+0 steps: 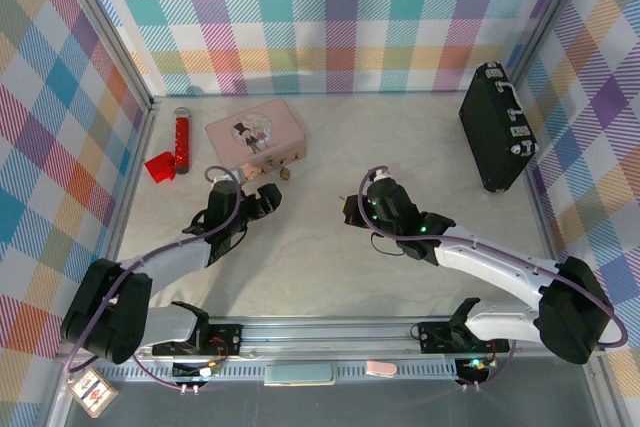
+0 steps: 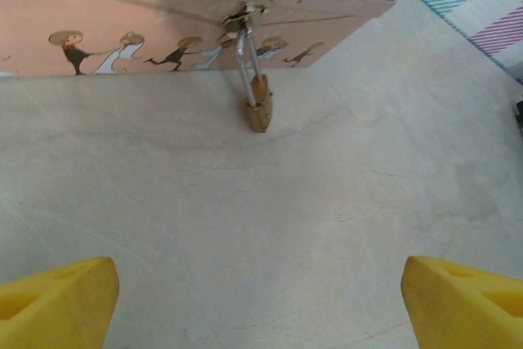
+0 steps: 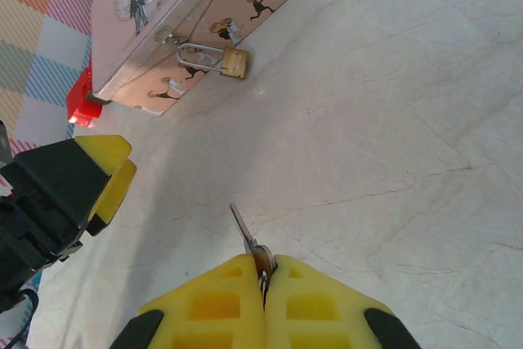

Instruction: Unlock a padlock with a key

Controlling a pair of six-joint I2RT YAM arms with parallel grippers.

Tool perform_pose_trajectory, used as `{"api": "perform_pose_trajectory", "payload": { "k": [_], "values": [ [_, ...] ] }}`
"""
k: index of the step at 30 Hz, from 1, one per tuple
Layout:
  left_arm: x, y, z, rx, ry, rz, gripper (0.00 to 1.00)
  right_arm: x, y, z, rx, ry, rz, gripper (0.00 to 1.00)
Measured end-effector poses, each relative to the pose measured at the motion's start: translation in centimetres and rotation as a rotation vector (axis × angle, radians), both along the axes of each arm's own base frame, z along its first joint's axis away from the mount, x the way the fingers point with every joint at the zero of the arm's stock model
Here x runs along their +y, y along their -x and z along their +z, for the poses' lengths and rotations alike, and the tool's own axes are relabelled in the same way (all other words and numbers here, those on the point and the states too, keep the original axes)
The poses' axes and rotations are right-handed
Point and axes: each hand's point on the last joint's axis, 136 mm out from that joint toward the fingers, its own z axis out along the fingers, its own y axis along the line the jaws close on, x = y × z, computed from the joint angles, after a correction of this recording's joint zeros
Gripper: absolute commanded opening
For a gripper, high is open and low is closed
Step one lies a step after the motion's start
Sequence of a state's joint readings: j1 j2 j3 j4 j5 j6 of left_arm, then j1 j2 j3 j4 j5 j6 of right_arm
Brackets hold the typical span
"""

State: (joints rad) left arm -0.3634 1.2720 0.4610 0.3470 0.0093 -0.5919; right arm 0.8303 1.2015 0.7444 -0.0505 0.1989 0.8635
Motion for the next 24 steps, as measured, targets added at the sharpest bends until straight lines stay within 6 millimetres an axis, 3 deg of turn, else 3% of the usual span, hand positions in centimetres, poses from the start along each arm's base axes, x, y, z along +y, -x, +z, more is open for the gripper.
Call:
{"api": "perform_pose_trajectory", "payload": {
  "k": [15,24],
  "values": [
    [0.8,-2.0,-4.8,0.019,0.008,0.113,0.89,-1.2,-0.8,-0.4,-0.001,0.030,-0.037,0.00],
    [0.4,-4.5,-4.7,-0.065,0.024,0.168,0.86,-1.5,-1.7,0.5,-0.054,0.025,-0.031,0.00]
  ]
}}
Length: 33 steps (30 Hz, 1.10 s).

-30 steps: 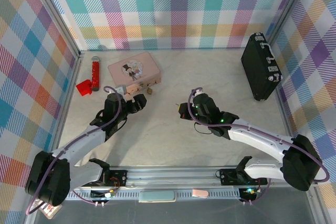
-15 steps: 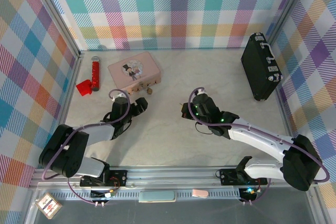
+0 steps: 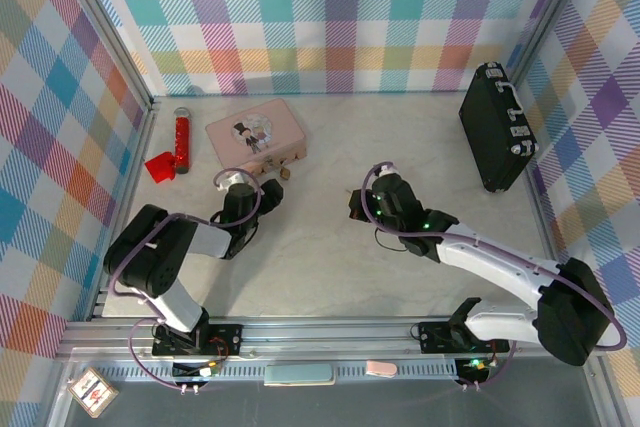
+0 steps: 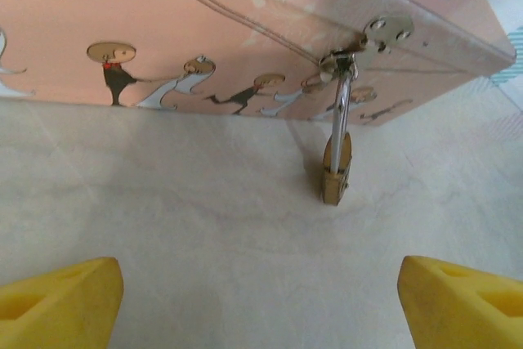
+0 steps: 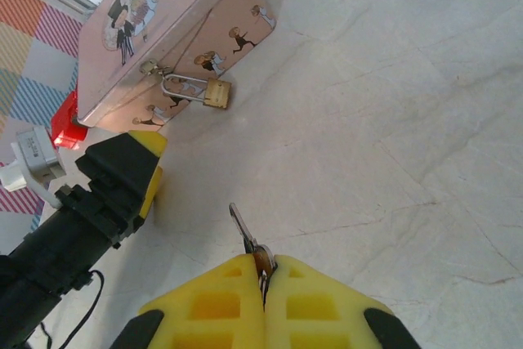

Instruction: Unlock a padlock with a key

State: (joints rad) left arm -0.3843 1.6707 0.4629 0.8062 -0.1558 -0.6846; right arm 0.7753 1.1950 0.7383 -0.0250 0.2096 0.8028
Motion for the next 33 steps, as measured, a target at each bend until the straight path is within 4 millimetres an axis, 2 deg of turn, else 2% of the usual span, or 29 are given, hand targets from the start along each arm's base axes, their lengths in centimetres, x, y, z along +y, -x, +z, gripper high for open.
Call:
{"api": "perform_pose_trajectory", "payload": {
  "k": [15,23,28,33],
  "values": [
    [-1.1,-3.6,0.4,-0.100,0.031,0.062,0.83,-2.1,1.3,0.5,-0.056,-0.057,0.002,0.00],
    [-2.4,-5.8,0.4,-0.101,0.058,0.081,0.76,-2.2,1.6,1.4,-0.085,-0.078,0.017,0.00],
    [-2.7,-6.7,0.1,-0.074,0.060,0.101,0.67,-2.6,1.9,1.3,-0.090,-0.084,0.017,0.00],
    [-2.8,-7.3,-0.4,-0.043,0.050,0.116,0.54,-2.8,1.9,1.4,-0.093,-0.088,0.012,0.00]
  ]
}}
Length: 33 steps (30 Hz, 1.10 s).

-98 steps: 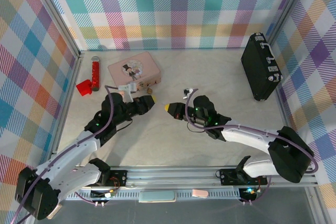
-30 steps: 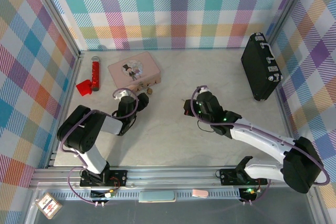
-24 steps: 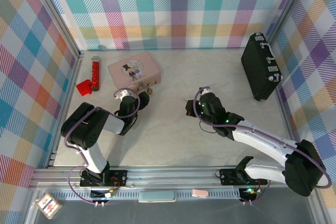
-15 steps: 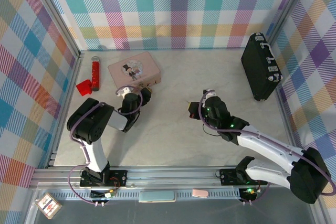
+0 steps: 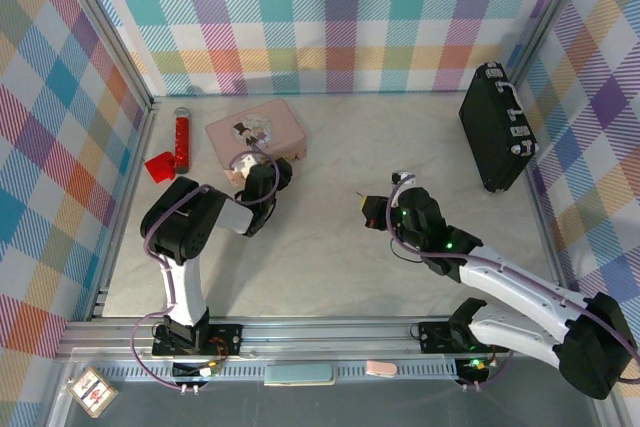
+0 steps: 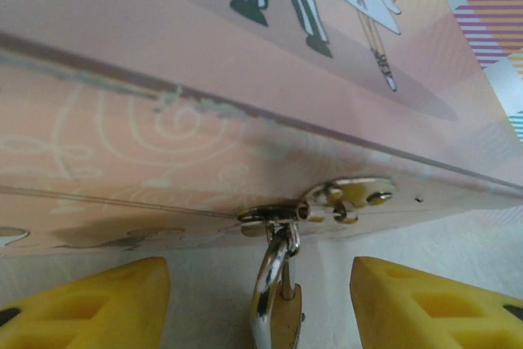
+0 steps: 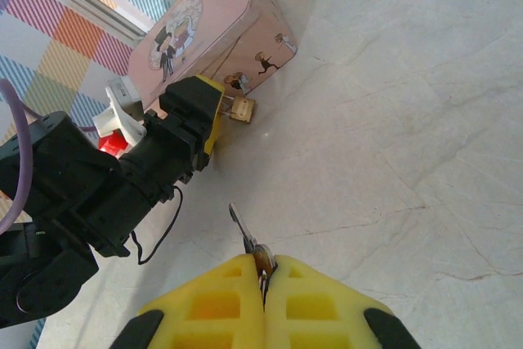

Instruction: Unlock a padlock with a key

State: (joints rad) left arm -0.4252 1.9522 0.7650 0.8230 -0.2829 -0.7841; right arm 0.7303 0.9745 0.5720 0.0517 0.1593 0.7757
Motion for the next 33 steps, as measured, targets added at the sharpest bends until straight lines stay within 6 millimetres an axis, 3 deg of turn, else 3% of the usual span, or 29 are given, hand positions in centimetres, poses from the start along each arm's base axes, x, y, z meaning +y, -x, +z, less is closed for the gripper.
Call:
{"api": "perform_pose_trajectory", "payload": {
  "k": [15,23,33],
  "values": [
    [-0.7,-1.1,-1.0,0.049,-0.032,-0.006,0.24,-0.2,0.4,0.2,0.000,-0.012,0.012,0.00],
    [-1.5,-1.1,-0.5,0.034,-0.036,-0.048,0.08,0.1,0.8,0.1,0.022,-0.033,0.027,0.00],
    [-3.2,2.4,-0.4,0.092,-0.067,-0.241,0.04,0.5,1.1,-2.6,0.145,-0.001,0.028,0.00]
  ]
}}
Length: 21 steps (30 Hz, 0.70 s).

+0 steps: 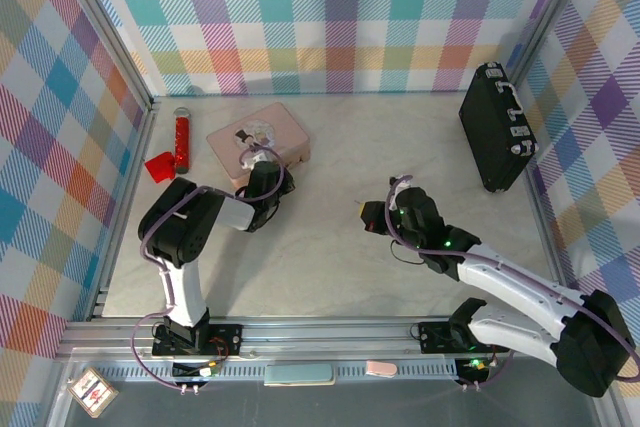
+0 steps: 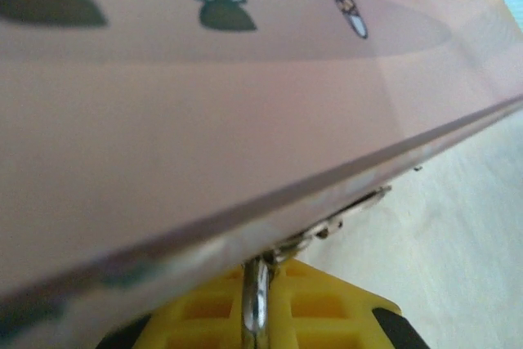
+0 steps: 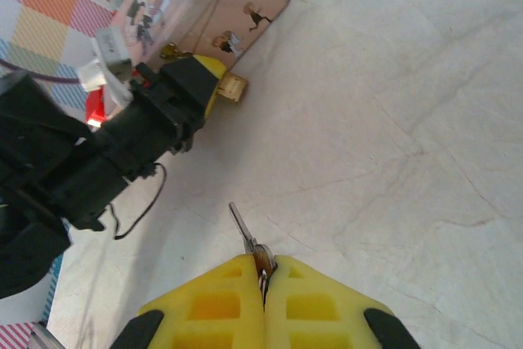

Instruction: Unlock a padlock with a key

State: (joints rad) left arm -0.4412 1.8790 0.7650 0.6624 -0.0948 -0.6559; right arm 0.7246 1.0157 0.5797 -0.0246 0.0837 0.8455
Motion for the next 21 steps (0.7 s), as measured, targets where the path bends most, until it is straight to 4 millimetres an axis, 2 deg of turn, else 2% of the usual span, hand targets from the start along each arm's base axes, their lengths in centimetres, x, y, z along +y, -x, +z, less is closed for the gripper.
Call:
{"api": "perform_pose_trajectory", "payload": {
  "k": [7,13,16,21],
  "values": [
    [-1.3,4.8,-0.3,0.089,-0.025,-0.171,0.03,0.0,0.4,-0.6,0.045,-0.009,-0.006,0.00],
    [-1.0,8.1,-0.5,0.132,-0.039,-0.241,0.05,0.1,0.4,-0.6,0.060,-0.025,-0.014,0.00],
    [-0.3,9.8,-0.5,0.146,-0.068,-0.262,0.09,0.1,0.5,-0.6,0.067,-0.033,-0.015,0.00],
    [1.5,12.4,-0.8,0.143,-0.133,-0.273,0.24,0.3,0.6,-0.6,0.082,-0.048,-0.017,0.00]
  ]
}}
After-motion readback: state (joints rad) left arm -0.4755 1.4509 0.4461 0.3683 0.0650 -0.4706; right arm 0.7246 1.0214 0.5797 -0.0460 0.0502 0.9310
